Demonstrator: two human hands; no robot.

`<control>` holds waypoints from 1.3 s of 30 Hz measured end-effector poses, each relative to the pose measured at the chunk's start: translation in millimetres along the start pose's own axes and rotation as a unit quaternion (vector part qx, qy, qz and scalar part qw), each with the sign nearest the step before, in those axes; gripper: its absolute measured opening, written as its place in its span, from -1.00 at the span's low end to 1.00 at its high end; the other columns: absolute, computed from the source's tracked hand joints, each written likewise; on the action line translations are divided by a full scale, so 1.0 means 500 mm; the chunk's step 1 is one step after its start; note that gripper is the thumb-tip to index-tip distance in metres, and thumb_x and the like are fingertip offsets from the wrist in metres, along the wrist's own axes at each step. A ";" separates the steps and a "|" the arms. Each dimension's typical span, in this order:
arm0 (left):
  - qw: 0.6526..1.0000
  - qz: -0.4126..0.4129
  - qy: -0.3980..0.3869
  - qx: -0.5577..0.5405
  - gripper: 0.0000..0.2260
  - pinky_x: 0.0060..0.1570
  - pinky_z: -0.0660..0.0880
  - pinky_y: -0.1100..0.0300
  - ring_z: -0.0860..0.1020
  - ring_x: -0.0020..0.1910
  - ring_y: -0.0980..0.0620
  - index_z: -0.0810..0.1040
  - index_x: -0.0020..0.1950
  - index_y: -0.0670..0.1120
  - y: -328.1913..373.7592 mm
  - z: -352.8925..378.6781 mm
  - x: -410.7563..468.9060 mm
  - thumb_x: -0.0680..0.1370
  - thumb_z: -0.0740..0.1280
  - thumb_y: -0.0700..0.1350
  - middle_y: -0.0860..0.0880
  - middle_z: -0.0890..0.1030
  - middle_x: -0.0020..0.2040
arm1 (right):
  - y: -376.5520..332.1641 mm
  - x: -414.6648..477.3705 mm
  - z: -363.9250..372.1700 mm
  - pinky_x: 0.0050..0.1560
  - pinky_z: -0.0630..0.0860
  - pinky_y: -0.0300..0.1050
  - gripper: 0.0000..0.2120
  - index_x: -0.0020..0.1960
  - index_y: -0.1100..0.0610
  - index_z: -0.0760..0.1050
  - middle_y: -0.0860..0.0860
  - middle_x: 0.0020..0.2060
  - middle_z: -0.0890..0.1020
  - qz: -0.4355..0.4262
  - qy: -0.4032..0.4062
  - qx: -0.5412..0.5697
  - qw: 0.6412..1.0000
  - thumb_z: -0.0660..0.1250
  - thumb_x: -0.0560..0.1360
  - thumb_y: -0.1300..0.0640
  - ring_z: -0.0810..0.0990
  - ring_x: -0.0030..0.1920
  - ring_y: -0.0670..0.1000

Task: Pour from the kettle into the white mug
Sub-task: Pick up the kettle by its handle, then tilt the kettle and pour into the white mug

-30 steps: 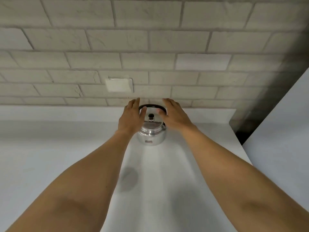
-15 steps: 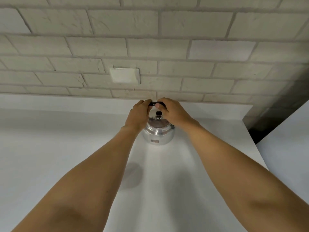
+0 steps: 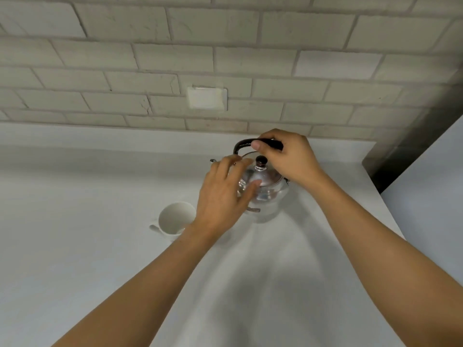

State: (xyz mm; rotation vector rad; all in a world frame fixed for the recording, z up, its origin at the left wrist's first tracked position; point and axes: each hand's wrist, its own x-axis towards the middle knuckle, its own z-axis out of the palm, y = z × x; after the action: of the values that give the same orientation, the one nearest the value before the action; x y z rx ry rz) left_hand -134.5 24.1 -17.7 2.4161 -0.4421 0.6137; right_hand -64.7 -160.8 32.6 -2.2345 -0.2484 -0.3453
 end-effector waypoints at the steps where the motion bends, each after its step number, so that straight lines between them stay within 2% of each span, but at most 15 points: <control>1: 1.000 0.003 -0.019 0.009 -0.54 0.16 0.58 -0.08 0.54 0.30 -0.16 0.51 0.49 -0.01 0.002 -0.004 -0.023 0.63 0.37 0.14 -0.09 0.54 0.42 | -0.013 -0.016 -0.006 -0.05 0.54 -0.33 -0.72 0.03 -0.08 0.69 -0.22 -0.12 0.74 -0.003 0.006 0.004 1.000 0.42 0.48 -0.24 0.68 -0.07 -0.23; 3: 0.998 -0.002 -0.067 0.004 -0.41 0.33 0.51 -0.14 0.49 0.44 -0.21 0.40 0.61 -0.01 0.008 -0.011 -0.062 0.62 0.33 0.20 -0.11 0.45 0.55 | -0.038 -0.049 -0.014 -0.08 0.49 -0.45 -0.73 0.03 -0.11 0.69 -0.27 -0.12 0.73 -0.011 0.013 0.005 1.000 0.42 0.47 -0.26 0.67 -0.06 -0.27; 6: 0.991 -0.020 -0.128 -0.011 -0.26 0.53 0.33 -0.15 0.27 0.64 -0.19 0.16 0.72 0.03 0.013 -0.015 -0.104 0.62 0.23 0.32 -0.07 0.25 0.69 | -0.066 -0.094 -0.018 -0.08 0.44 -0.53 -0.78 0.02 -0.17 0.68 -0.36 -0.12 0.70 -0.016 0.021 0.006 1.000 0.42 0.48 -0.25 0.64 -0.05 -0.33; 9: 0.991 -0.005 -0.132 0.015 -0.24 0.67 0.08 -0.13 0.05 0.73 -0.13 0.06 0.74 -0.02 0.015 -0.010 -0.136 0.66 0.19 0.32 -0.06 0.12 0.74 | -0.082 -0.135 -0.012 -0.06 0.42 -0.57 -0.79 0.04 -0.15 0.69 -0.41 -0.15 0.67 -0.026 0.018 0.001 0.999 0.42 0.51 -0.22 0.62 -0.04 -0.39; 12: 0.991 -0.036 -0.122 -0.034 -0.26 0.65 -0.04 0.01 0.02 0.72 -0.12 0.07 0.73 -0.06 0.026 -0.016 -0.153 0.67 0.22 0.27 -0.10 0.15 0.73 | -0.095 -0.162 -0.002 -0.08 0.41 -0.58 -0.80 0.04 -0.13 0.69 -0.46 -0.14 0.65 -0.036 0.000 -0.011 0.999 0.42 0.52 -0.20 0.62 -0.05 -0.40; 14: 0.991 -0.030 -0.121 -0.041 -0.29 0.64 -0.11 0.10 0.05 0.70 -0.11 0.12 0.72 -0.10 0.030 -0.018 -0.162 0.69 0.23 0.23 -0.12 0.18 0.72 | -0.104 -0.172 0.003 -0.08 0.42 -0.57 -0.79 0.04 -0.12 0.69 -0.38 -0.12 0.69 -0.038 -0.015 -0.022 0.999 0.42 0.52 -0.20 0.62 -0.04 -0.37; 16: 0.988 -0.042 -0.137 -0.051 -0.28 0.63 -0.16 0.15 0.02 0.72 -0.12 0.09 0.73 -0.10 0.031 -0.017 -0.169 0.70 0.21 0.24 -0.10 0.13 0.73 | -0.117 -0.178 0.006 -0.06 0.44 -0.55 -0.76 0.07 -0.09 0.69 -0.29 -0.10 0.72 -0.042 -0.031 -0.036 0.998 0.42 0.52 -0.19 0.63 -0.01 -0.34; 19: 0.983 -0.075 -0.144 -0.083 -0.26 0.61 -0.12 0.17 -0.05 0.74 -0.08 0.01 0.75 -0.06 0.031 -0.020 -0.176 0.69 0.18 0.26 -0.03 0.06 0.75 | -0.140 -0.178 0.010 -0.04 0.46 -0.53 -0.75 0.10 -0.08 0.70 -0.22 -0.06 0.73 -0.052 -0.050 -0.058 0.996 0.43 0.53 -0.18 0.66 0.00 -0.28; 22: 0.979 -0.096 -0.130 -0.125 -0.27 0.69 -0.03 0.05 -0.07 0.74 -0.03 -0.03 0.75 -0.05 0.040 -0.031 -0.177 0.71 0.20 0.22 -0.02 0.04 0.75 | -0.173 -0.170 0.011 0.00 0.51 -0.47 -0.74 0.12 -0.07 0.69 -0.19 -0.06 0.74 -0.068 -0.065 -0.081 0.992 0.42 0.53 -0.18 0.68 -0.03 -0.20; 27: 0.965 -0.146 -0.110 -0.187 -0.28 0.63 0.22 -0.10 -0.02 0.73 0.01 -0.03 0.75 -0.02 0.056 -0.052 -0.176 0.70 0.19 0.22 0.04 0.03 0.75 | -0.224 -0.150 0.016 0.05 0.60 -0.14 -0.74 0.12 -0.07 0.69 -0.16 -0.05 0.75 -0.106 -0.091 -0.119 0.983 0.41 0.53 -0.19 0.68 -0.03 -0.15; 32: 0.955 -0.168 -0.085 -0.229 -0.30 0.65 0.17 -0.08 -0.02 0.73 0.06 0.01 0.75 -0.03 0.064 -0.063 -0.182 0.71 0.21 0.19 0.06 0.06 0.74 | -0.259 -0.137 0.023 0.11 0.60 0.03 -0.69 0.17 -0.04 0.70 -0.11 0.02 0.76 -0.139 -0.123 -0.154 0.971 0.40 0.54 -0.19 0.69 0.05 -0.06; 39: 0.937 -0.163 -0.035 -0.306 -0.39 0.55 0.34 -0.05 0.28 0.63 0.06 0.13 0.71 -0.04 0.069 -0.064 -0.180 0.72 0.25 0.09 0.00 0.30 0.64 | -0.294 -0.128 0.036 0.01 0.61 0.09 -0.64 0.21 -0.04 0.68 -0.04 -0.02 0.75 -0.192 -0.154 -0.230 0.942 0.34 0.57 -0.23 0.68 0.02 0.03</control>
State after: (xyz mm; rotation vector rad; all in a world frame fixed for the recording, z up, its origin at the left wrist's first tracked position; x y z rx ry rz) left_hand -235.4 32.4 -25.8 1.8520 -0.2071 0.1974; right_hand -165.1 -58.8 106.6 -2.6962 -0.8560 -0.2753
